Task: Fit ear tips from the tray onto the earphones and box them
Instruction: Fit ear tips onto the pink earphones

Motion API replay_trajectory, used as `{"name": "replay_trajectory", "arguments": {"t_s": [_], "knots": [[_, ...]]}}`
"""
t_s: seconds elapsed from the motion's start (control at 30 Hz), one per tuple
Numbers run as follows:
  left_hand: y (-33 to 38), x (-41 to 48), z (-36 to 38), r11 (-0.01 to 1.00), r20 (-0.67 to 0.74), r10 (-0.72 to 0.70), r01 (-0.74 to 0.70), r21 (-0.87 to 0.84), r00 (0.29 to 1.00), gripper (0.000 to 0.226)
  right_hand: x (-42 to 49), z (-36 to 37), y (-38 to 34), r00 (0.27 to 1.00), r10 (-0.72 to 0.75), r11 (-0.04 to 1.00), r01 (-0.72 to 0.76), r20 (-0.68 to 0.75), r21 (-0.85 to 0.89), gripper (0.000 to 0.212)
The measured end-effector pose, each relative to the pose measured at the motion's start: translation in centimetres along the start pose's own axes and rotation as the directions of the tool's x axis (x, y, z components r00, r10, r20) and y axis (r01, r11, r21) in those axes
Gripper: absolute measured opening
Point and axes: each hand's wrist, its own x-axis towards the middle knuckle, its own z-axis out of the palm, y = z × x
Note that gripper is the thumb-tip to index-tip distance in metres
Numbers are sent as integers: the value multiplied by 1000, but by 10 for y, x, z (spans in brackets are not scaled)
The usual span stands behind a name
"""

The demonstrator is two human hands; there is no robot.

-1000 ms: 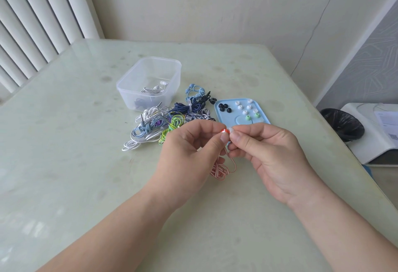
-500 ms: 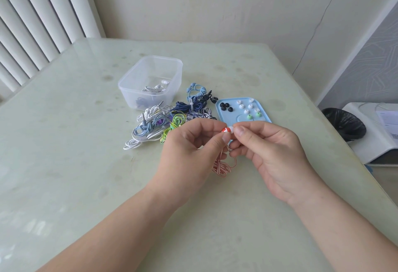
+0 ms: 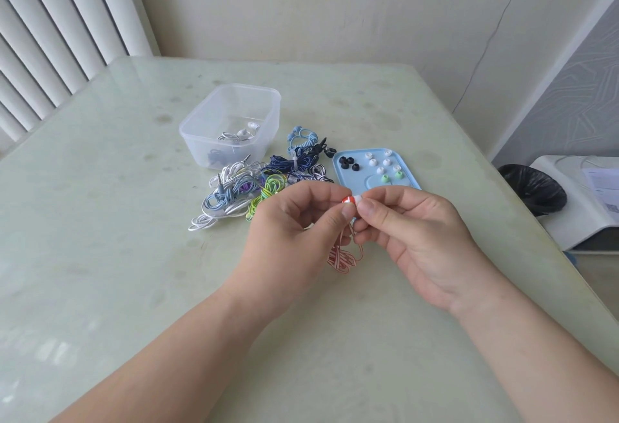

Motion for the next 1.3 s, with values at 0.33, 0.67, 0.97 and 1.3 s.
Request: {"name": "replay_trajectory", "arguments": {"t_s": [0.33,0.67,0.97,1.3], "knots": [[0,1,-2,999,17,11,-12,53,1000,4,0,-2,4,998,-59,994,56,-26,-96,13],[3,3,-1,999,9,-44,44,-32,999,6,0,-7,8,979,-201,951,189,-27,-243,22],[4,8,-7,972,5,-190,188,-143,982,23,2,-13,3,966,-248,892,200,-69,-405,24],[8,9,-9,923,86,-280,293,-250,956,34,15,-27,21,910,-414,383,195,20,-903,13]]}}
